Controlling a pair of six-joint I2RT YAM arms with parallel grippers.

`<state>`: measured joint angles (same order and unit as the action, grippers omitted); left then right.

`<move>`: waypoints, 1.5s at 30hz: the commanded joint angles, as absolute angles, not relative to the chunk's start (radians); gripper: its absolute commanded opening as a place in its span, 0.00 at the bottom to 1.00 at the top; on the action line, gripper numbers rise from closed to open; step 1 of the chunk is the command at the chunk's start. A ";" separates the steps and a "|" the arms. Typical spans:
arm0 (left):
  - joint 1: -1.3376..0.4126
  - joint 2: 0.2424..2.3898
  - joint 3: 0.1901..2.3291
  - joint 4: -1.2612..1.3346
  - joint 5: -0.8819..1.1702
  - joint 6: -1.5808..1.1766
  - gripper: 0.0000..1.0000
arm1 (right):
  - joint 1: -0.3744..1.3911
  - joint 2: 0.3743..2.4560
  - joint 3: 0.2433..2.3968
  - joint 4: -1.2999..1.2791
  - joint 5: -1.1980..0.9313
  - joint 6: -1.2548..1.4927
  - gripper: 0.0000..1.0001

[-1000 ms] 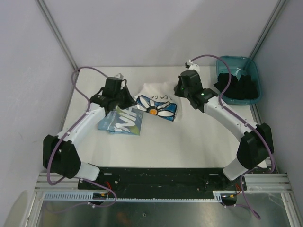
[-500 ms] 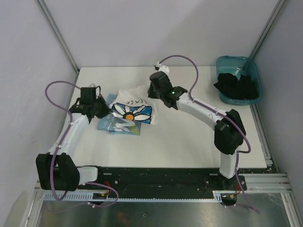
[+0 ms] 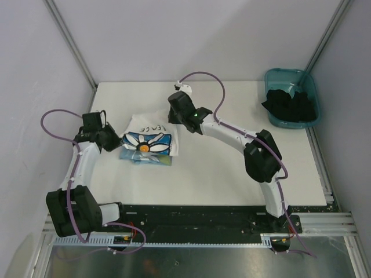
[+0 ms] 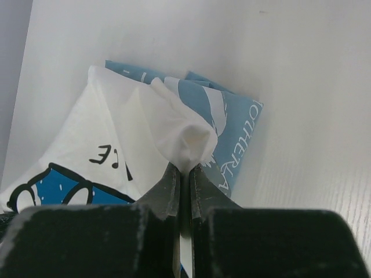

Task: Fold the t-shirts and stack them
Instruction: Put the neatly folded tshirt into the corner of the board with both arms

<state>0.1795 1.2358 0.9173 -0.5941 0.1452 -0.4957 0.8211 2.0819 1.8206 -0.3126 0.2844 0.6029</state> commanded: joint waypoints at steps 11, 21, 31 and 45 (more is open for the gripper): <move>0.263 1.189 0.856 -0.578 0.114 -0.459 0.00 | 0.831 2.166 1.924 -0.267 0.274 0.602 0.00; 0.289 1.229 0.832 -0.572 0.079 -0.472 0.00 | 0.798 2.205 1.890 -0.253 0.244 0.610 0.00; 0.300 1.286 0.764 -0.558 0.027 -0.511 0.00 | 0.744 2.245 1.870 -0.255 0.205 0.637 0.01; 0.264 1.103 0.834 -0.566 -0.033 -0.521 0.56 | 0.702 2.111 1.831 -0.394 0.137 0.668 0.61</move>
<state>0.2981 1.1927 0.7597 -0.5739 0.0330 -0.5262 0.6994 2.2425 1.8492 -0.3565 0.1463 0.6624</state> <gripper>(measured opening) 0.559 0.606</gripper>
